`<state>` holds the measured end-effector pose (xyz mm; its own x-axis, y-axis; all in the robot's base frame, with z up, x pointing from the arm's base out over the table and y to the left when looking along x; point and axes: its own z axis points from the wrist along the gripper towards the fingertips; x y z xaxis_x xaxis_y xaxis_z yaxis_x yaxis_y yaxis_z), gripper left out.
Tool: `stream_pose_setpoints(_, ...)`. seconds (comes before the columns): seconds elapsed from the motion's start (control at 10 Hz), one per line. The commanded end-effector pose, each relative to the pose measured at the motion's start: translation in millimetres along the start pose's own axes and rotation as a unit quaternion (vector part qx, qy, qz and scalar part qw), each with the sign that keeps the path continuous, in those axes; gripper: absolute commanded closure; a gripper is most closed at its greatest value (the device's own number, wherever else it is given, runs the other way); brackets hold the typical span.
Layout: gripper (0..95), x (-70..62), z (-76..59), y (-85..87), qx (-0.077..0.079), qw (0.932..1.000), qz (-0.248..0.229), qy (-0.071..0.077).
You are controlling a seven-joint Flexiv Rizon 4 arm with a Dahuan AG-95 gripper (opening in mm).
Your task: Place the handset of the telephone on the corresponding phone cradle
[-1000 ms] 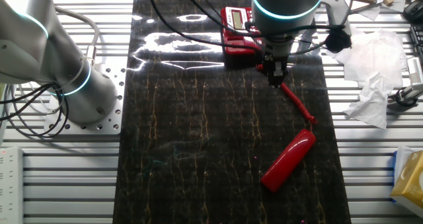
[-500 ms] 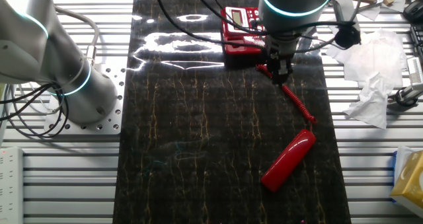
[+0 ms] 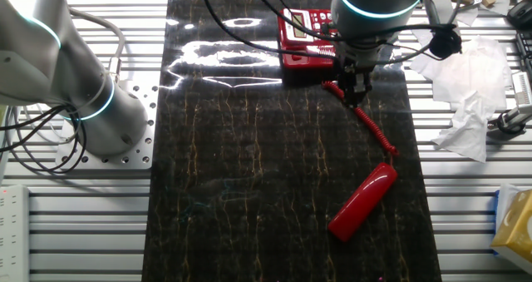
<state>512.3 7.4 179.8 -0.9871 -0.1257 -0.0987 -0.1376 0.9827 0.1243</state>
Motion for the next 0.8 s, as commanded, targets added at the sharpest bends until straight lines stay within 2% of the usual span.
stream_pose_setpoints(0.1, 38.0, -2.3, -0.9, 1.3, -0.001, 1.0, 0.0, 0.001)
stream_pose_setpoints(0.8, 38.0, -15.8, -6.6, 8.4, -0.003, 1.0, 0.003, 0.005)
